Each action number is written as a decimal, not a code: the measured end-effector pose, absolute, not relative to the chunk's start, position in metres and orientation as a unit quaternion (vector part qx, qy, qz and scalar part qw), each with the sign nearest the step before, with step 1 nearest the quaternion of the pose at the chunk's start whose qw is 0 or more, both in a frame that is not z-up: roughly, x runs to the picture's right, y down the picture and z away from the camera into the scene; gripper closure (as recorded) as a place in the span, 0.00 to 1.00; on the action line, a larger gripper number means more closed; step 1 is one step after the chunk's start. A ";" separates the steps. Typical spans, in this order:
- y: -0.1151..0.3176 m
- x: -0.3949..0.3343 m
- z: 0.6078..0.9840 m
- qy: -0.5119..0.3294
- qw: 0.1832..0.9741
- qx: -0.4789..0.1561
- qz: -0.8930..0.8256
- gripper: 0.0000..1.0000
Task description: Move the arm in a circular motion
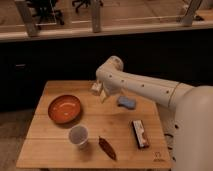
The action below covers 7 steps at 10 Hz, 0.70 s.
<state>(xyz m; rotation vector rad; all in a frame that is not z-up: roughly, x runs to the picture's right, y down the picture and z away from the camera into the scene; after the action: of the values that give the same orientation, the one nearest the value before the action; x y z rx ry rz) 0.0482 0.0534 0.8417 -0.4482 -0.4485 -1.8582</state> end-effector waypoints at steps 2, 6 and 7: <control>0.049 0.044 0.848 -0.190 0.554 -0.188 -0.788 0.20; 0.041 0.043 0.857 -0.190 0.557 -0.187 -0.787 0.20; 0.037 0.039 0.861 -0.190 0.557 -0.184 -0.787 0.20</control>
<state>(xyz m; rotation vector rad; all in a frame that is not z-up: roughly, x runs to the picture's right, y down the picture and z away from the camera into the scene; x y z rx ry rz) 0.0389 0.0366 0.8609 -0.4346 -0.4492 -1.8585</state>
